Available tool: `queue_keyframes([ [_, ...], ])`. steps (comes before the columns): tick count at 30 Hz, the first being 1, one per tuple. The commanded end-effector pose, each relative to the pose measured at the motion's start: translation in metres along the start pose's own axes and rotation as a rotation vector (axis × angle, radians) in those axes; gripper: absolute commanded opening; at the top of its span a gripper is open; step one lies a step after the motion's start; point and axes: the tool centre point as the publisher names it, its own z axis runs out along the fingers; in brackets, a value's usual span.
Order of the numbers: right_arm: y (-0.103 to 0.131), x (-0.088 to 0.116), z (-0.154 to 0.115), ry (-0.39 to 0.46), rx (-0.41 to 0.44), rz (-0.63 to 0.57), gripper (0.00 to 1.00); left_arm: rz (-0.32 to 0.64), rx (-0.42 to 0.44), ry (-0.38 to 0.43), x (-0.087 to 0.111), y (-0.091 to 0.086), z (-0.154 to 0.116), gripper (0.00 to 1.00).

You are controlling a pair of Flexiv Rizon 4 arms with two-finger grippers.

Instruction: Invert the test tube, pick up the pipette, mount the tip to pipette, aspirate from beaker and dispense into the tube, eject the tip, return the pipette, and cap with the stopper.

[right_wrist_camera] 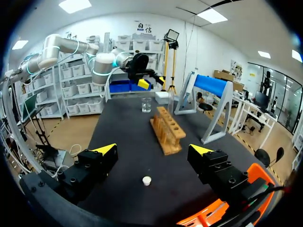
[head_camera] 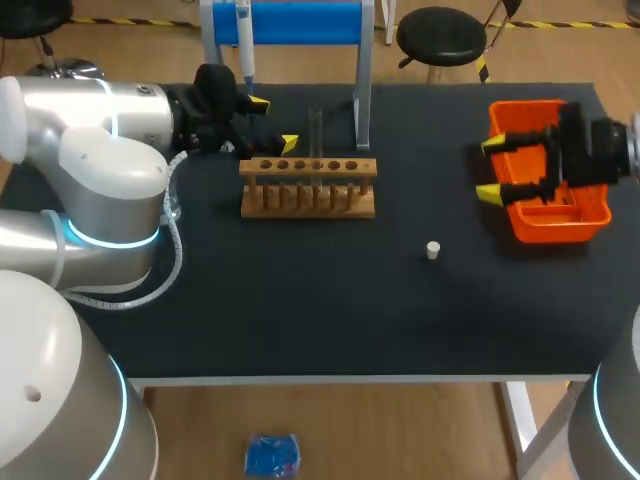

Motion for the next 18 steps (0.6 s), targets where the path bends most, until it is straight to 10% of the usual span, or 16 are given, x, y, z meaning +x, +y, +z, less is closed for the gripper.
queue_keyframes([
  [1,-0.018,0.022,0.004,-0.013,0.021,0.014,1.00,0.001,0.008,-0.002,0.000,0.002,0.001,1.00],
  [18,-0.082,0.027,0.056,-0.027,0.086,0.015,1.00,0.001,0.008,-0.002,0.000,0.002,0.001,1.00],
])
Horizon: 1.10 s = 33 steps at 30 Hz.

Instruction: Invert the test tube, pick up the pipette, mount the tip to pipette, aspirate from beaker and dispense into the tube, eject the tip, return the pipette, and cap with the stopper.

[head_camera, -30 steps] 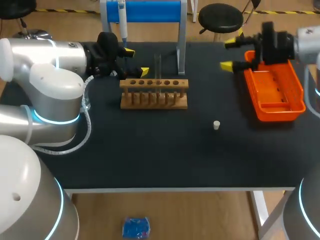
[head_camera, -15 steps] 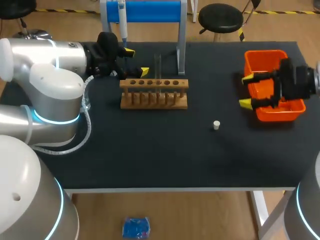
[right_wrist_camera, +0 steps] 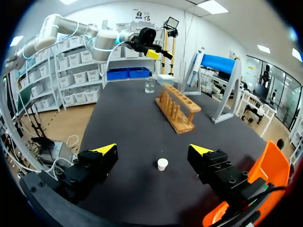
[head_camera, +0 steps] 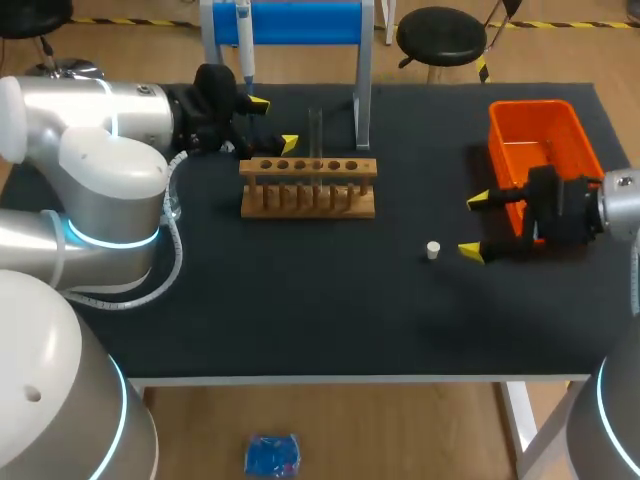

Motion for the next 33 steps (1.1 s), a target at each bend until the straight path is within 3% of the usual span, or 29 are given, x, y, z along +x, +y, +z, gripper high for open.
queue_keyframes([
  [1,-0.013,-0.009,0.019,0.008,0.000,0.006,1.00,0.001,0.008,-0.002,0.000,0.002,0.001,1.00],
  [13,-0.036,-0.004,0.042,0.028,0.024,0.047,1.00,0.001,0.008,-0.002,0.000,0.002,0.001,1.00],
  [33,-0.046,-0.004,0.066,0.038,0.032,0.064,1.00,0.001,0.008,-0.002,0.000,0.002,0.001,1.00],
])
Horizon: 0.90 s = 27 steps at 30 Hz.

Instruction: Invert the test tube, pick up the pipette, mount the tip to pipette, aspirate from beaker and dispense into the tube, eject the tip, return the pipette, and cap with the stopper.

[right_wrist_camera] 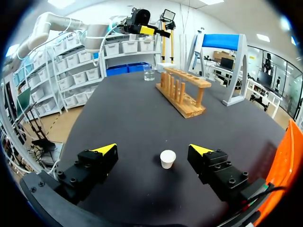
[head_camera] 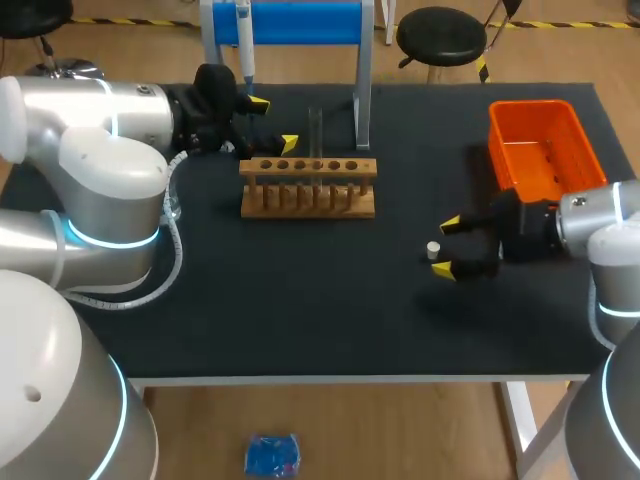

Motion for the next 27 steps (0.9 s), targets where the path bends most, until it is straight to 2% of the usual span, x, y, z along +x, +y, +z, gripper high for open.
queue_keyframes([
  [1,-0.002,-0.003,0.006,-0.001,0.000,0.000,1.00,0.001,0.008,-0.002,0.000,0.002,0.001,1.00],
  [7,-0.004,-0.006,0.010,-0.005,0.002,0.002,0.96,0.001,0.008,-0.002,0.000,0.002,0.001,1.00],
  [10,-0.005,-0.008,0.012,-0.007,0.003,0.005,0.85,0.001,0.008,-0.002,0.000,0.002,0.001,1.00],
  [13,-0.006,-0.009,0.014,-0.008,0.004,0.008,0.90,0.001,0.008,-0.002,0.000,0.002,0.001,1.00],
  [15,-0.007,-0.009,0.015,-0.008,0.005,0.009,0.88,0.001,0.008,-0.002,0.000,0.002,0.001,1.00],
  [17,-0.007,-0.010,0.016,-0.007,0.007,0.010,0.80,0.001,0.008,-0.002,0.000,0.002,0.001,1.00],
  [27,-0.009,-0.013,0.023,-0.009,0.012,0.011,0.74,0.001,0.008,-0.002,0.000,0.002,0.001,1.00],
])
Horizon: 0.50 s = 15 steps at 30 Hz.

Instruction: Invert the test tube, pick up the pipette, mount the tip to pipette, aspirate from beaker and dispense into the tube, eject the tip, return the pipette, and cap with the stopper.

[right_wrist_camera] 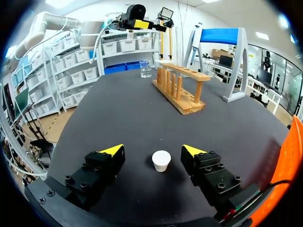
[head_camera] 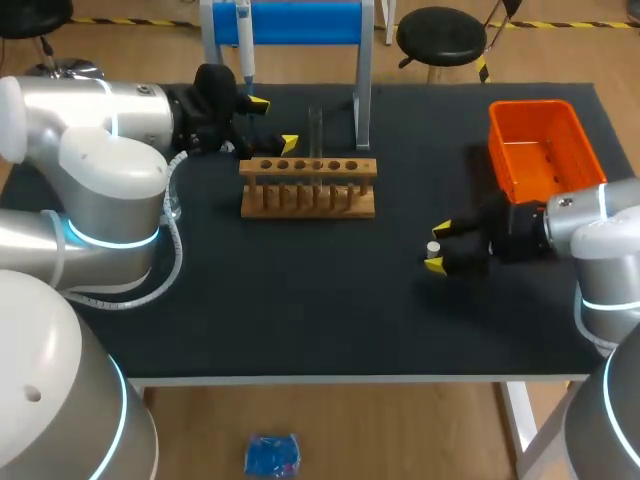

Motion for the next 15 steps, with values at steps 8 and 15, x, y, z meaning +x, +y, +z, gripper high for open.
queue_keyframes([
  [8,-0.0024,-0.0050,0.0073,-0.007,0.004,0.003,0.60,0.001,0.008,-0.002,0.0004,0.0019,0.0005,1.00],
  [15,-0.0035,-0.0070,0.0083,-0.015,0.006,0.003,0.52,0.001,0.008,-0.002,0.0004,0.0019,0.0005,1.00],
])
